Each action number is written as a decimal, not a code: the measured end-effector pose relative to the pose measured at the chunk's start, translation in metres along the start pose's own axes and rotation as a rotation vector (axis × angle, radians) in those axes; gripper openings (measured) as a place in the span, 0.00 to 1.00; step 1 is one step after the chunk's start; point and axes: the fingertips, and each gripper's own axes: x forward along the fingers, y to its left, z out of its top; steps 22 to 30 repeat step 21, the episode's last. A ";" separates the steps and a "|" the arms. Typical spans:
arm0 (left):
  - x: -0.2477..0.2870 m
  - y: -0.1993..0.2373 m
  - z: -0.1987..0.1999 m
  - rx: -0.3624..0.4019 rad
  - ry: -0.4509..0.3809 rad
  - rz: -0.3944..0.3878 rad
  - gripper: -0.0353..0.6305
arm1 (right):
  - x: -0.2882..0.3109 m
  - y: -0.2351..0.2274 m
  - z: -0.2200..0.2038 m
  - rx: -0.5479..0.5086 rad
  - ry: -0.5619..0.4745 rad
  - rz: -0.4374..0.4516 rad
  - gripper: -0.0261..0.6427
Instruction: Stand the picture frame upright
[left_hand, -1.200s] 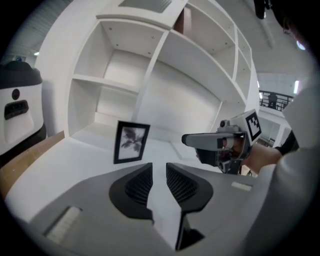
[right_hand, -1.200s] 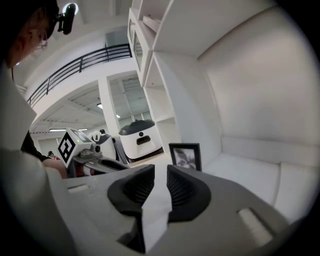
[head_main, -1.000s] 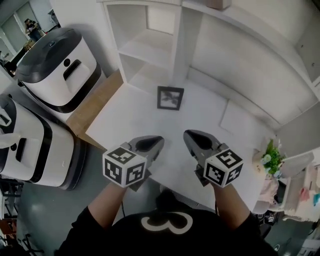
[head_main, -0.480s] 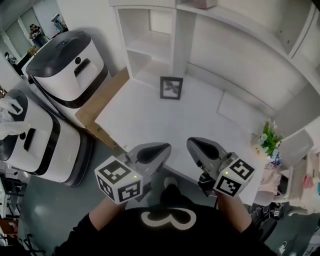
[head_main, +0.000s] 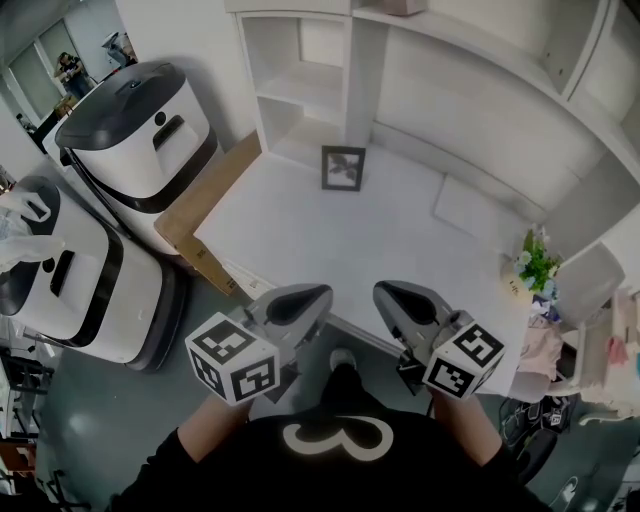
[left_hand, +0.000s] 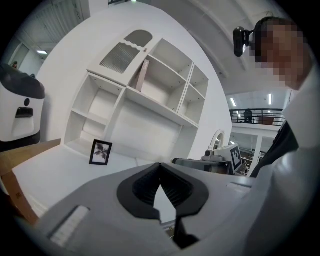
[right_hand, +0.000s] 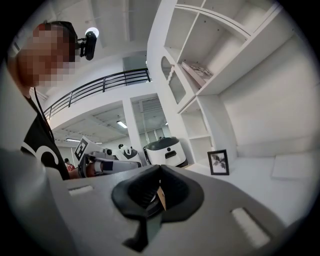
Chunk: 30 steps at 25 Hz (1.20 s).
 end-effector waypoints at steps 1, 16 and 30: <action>-0.002 0.000 -0.001 0.000 -0.002 0.002 0.07 | 0.000 0.002 -0.001 -0.002 0.001 -0.002 0.04; -0.019 0.003 -0.012 0.019 0.019 0.050 0.07 | -0.004 0.012 -0.017 0.016 0.014 -0.021 0.04; -0.014 0.006 -0.016 0.019 0.027 0.054 0.07 | -0.004 0.006 -0.022 0.022 0.024 -0.027 0.04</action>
